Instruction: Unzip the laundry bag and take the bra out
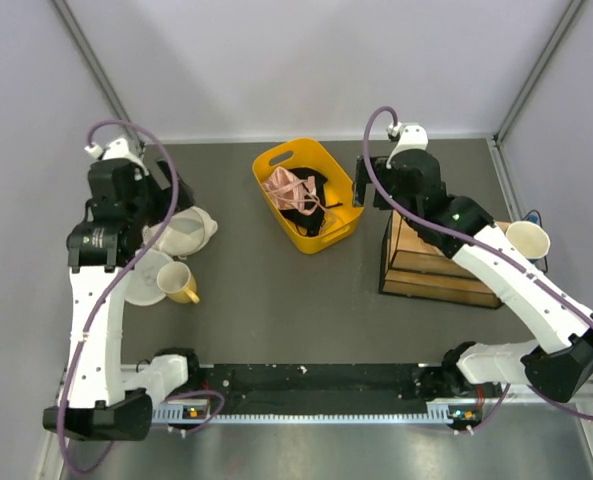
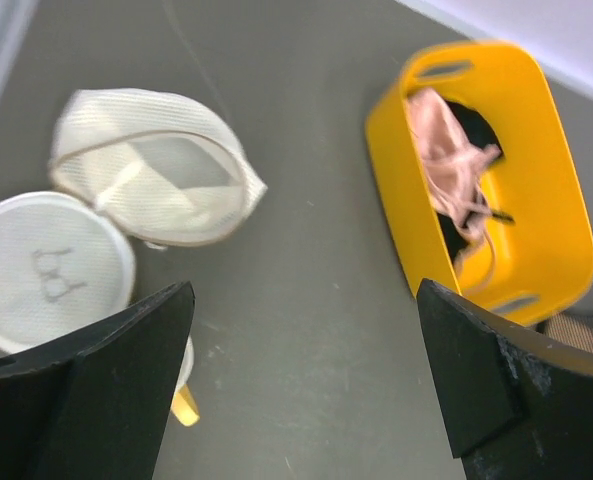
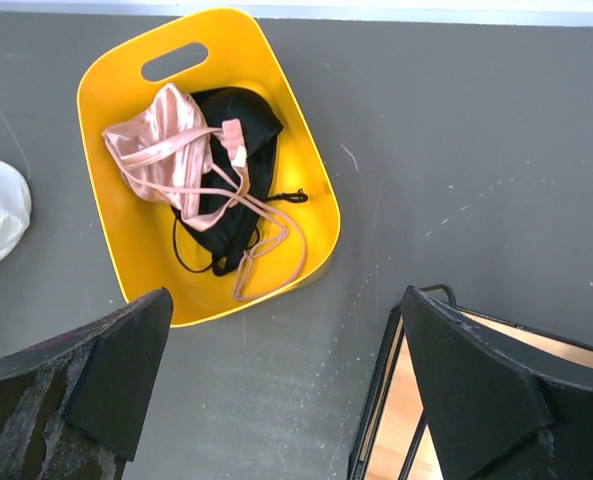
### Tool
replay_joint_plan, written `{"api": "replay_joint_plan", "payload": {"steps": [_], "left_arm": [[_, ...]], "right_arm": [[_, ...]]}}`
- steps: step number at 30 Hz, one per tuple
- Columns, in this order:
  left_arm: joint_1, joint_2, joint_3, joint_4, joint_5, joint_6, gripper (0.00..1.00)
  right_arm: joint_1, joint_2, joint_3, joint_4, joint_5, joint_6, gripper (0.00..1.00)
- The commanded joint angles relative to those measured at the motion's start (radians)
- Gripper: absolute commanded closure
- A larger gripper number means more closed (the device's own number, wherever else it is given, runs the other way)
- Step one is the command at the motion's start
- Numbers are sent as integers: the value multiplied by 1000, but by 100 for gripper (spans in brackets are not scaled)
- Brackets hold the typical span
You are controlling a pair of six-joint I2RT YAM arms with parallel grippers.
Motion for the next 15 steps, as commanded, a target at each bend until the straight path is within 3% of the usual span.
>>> {"api": "replay_joint_plan", "payload": {"steps": [1,7,15], "left_arm": [[-212,15,20,40,-110,-1,1],[-326,66,0,66,-95,-16,1],[-346,77,-21,74,-120,-22,1]], "right_arm": [[-7,7,78,12,16,-23,1],[-7,10,94,6,22,-26,1],[-7,11,98,0,22,-30,1]]}}
